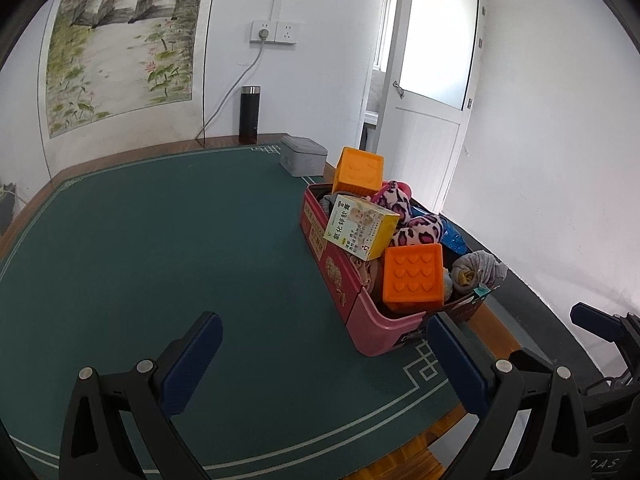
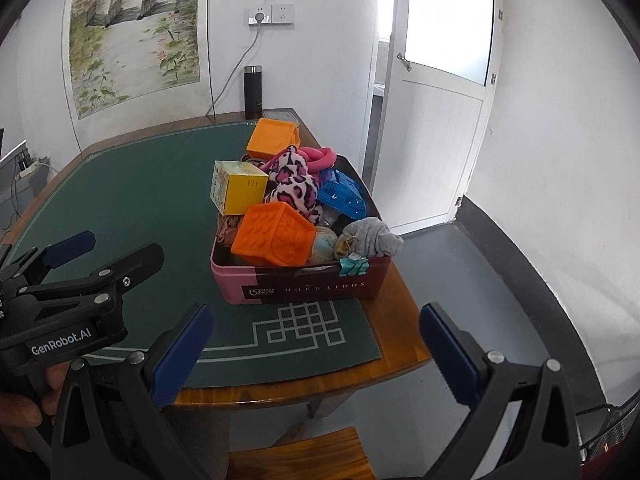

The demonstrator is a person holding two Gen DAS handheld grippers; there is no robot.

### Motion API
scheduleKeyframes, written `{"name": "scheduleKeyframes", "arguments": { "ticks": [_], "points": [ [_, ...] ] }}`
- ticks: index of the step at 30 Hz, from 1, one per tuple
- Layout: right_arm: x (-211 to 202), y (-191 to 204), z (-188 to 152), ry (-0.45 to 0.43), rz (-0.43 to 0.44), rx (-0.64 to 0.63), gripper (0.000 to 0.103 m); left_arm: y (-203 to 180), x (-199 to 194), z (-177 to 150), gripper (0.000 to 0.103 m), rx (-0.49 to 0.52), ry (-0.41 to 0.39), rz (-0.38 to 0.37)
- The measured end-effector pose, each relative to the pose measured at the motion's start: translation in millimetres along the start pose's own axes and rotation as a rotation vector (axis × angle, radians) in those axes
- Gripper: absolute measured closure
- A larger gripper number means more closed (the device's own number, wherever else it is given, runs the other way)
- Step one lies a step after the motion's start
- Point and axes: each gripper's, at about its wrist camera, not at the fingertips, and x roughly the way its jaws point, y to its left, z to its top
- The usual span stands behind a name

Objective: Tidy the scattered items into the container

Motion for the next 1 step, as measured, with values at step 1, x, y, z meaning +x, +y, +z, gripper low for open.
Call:
{"name": "scheduleKeyframes", "arguments": {
  "ticks": [1],
  "points": [
    [1.5,-0.3,-0.5,0.003,0.008,0.002,0.000,0.2,-0.6,0.2,0.000,0.002,-0.005,0.002]
  ]
}}
